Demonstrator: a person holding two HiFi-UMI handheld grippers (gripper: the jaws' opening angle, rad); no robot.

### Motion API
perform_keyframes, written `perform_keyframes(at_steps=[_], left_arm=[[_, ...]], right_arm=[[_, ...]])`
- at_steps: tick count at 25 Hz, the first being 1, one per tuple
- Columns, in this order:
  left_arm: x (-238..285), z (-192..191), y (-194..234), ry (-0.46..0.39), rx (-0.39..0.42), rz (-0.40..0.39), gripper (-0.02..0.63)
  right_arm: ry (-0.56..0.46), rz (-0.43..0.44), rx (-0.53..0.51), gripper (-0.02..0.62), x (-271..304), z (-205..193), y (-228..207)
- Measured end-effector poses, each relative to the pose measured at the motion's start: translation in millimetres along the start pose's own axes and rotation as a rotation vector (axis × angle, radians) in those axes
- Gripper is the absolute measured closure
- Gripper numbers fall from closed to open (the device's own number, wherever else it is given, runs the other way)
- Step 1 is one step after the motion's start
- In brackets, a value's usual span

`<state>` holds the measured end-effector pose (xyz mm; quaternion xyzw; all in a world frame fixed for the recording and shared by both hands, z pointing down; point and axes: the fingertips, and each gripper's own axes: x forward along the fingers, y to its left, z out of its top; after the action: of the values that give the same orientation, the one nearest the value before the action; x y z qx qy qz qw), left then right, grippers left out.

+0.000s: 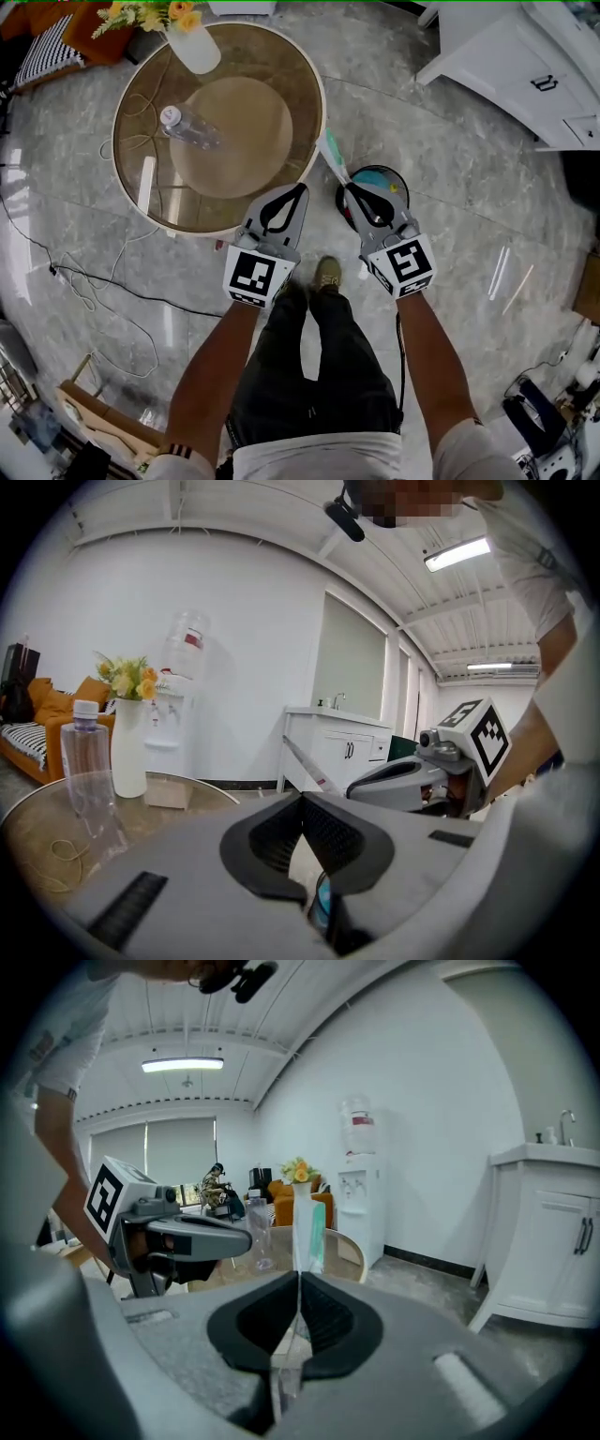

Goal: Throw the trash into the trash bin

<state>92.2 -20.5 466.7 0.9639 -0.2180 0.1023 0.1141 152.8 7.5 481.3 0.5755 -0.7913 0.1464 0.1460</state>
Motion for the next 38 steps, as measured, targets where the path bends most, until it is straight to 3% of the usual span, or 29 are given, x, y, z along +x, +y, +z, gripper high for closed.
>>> perform_keyframes(at_steps=[5,9,21,26,33,38], left_arm=[[34,-2,-36,0.0,-0.005,-0.031,0.606],[52,-2,-52,0.009,-0.008,-0.046,0.606],[80,-19,-64,0.05,-0.018,-0.055,0.606],[81,-24,-59,0.065,-0.026,-0.048,0.606],[79,-31,-58,0.075,-0.045,-0.054,0.606],[75,-36,-56,0.075,-0.038,-0.052,0.606]], right_arm=[[0.011,-0.06,0.078,0.583,-37,-30,-51],[0.081,-0.088,0.098,0.58,-54,-70,-80],[0.277,-0.072,0.073,0.518,-58,-159,-108],[0.321,-0.091,0.081,0.457,-55,-172,-116],[0.346,-0.092,0.093,0.439,-54,-183,-116],[0.355,-0.098,0.098,0.37,-54,-187,-116]])
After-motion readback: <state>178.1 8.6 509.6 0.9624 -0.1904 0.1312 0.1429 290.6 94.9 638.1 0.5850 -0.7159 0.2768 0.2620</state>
